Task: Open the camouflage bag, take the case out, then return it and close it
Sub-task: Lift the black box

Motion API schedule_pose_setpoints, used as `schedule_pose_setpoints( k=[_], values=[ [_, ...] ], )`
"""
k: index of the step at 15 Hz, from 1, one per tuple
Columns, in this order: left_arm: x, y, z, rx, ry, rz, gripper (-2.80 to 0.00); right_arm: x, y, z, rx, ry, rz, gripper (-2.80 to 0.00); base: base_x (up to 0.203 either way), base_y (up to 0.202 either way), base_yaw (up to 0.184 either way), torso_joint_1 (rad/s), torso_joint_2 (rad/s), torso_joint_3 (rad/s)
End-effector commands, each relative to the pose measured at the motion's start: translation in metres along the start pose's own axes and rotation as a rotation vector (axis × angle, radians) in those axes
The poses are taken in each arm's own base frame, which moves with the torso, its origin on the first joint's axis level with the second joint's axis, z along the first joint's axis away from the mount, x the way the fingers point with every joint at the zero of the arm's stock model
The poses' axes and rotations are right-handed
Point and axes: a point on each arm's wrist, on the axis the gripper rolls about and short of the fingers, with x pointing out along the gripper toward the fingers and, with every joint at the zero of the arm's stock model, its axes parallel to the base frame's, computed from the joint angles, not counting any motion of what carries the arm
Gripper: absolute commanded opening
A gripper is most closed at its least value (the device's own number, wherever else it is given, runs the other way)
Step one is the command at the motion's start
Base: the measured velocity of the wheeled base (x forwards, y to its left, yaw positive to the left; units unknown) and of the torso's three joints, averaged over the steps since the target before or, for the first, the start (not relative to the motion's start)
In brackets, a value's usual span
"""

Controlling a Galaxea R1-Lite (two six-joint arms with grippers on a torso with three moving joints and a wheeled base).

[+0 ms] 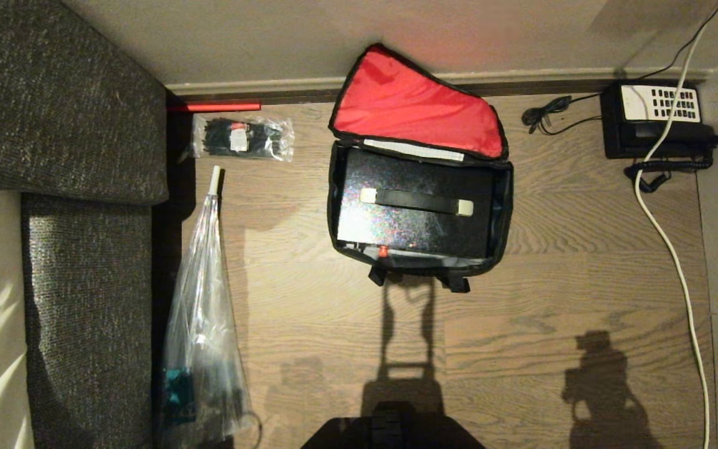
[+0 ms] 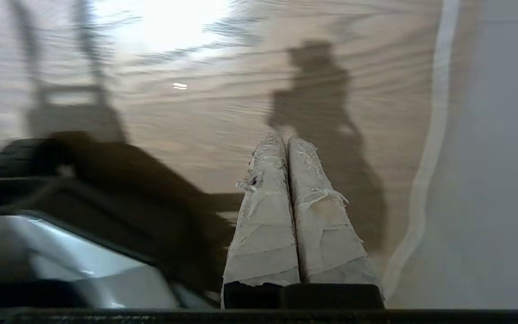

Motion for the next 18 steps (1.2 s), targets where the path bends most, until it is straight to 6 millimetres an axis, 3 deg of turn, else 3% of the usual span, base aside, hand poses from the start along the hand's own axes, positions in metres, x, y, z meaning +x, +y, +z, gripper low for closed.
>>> schedule_pose_setpoints(
  k=[1, 5, 18],
  values=[
    [0.0, 0.0, 0.0, 0.0, 0.0, 0.0, -2.8, -0.002, 0.002, -0.016, 0.015, -0.086, 0.044, -2.8, 0.0, 0.0, 0.0, 0.0, 0.0, 0.0],
    [0.0, 0.0, 0.0, 0.0, 0.0, 0.0, -2.8, -0.011, 0.003, -0.028, 0.085, -0.341, 0.077, -2.8, 0.0, 0.0, 0.0, 0.0, 0.0, 0.0],
    [0.0, 0.0, 0.0, 0.0, 0.0, 0.001, -2.8, -0.011, 0.004, -0.03, 0.068, -0.338, 0.075, -2.8, 0.0, 0.0, 0.0, 0.0, 0.0, 0.0]
  ],
)
